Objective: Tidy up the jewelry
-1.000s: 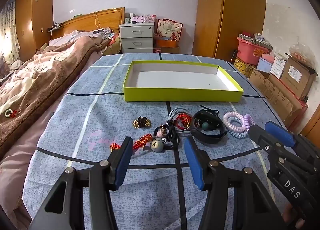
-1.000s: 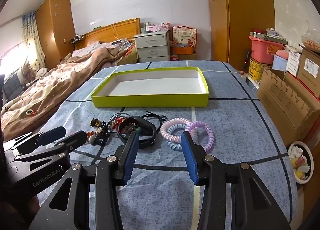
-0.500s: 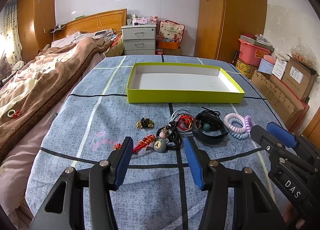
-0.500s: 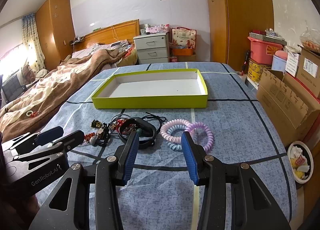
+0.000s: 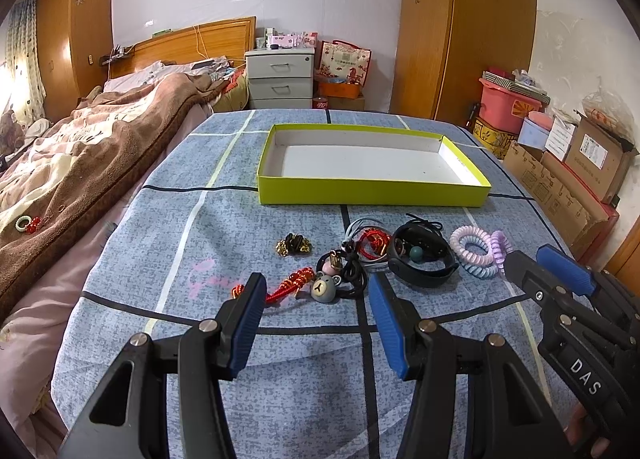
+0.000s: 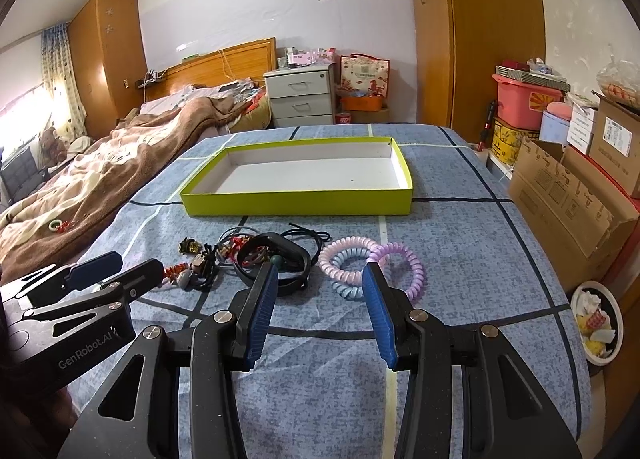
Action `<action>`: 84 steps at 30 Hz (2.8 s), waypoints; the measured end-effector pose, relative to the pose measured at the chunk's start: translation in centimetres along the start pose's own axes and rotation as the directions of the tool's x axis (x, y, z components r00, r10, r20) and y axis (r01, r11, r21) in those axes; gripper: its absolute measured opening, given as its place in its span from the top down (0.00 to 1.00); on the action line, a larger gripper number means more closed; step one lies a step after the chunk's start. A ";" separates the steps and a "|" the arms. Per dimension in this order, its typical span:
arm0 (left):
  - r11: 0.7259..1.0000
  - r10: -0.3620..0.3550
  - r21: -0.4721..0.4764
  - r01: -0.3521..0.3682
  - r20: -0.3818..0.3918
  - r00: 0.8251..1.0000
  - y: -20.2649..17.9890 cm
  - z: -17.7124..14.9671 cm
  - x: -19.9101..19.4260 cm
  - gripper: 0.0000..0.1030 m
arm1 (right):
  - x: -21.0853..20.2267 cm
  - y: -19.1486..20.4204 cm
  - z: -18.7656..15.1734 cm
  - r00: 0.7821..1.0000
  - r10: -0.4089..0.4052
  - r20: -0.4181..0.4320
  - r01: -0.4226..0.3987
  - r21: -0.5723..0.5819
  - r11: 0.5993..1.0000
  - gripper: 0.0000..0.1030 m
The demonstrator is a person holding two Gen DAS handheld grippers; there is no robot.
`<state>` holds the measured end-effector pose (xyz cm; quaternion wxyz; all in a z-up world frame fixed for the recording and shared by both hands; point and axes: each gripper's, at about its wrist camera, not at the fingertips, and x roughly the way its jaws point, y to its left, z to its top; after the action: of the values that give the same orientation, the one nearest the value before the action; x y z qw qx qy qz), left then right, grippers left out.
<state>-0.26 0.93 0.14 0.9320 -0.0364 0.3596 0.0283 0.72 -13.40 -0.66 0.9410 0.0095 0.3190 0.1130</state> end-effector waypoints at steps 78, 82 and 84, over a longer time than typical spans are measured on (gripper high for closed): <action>0.987 -0.154 -0.074 0.145 -0.132 0.979 5.3 0.2 4.0 0.46 | 7.8 1.3 2.7 0.954 0.198 -0.223 -0.242 -0.188 0.952 0.56; 0.983 -0.180 -0.073 0.171 -0.132 0.975 5.6 0.2 3.8 0.46 | 9.1 1.4 2.9 0.948 0.188 -0.258 -0.242 -0.197 0.950 0.56; 0.983 -0.181 -0.053 0.175 -0.133 0.975 5.6 0.1 3.7 0.46 | 9.5 1.2 3.0 0.940 0.208 -0.272 -0.261 -0.179 0.948 0.56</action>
<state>2.13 6.64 -2.54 0.9028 -0.0894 0.4176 -0.0504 9.60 -10.03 -3.82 0.8685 -0.0672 0.4175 0.2586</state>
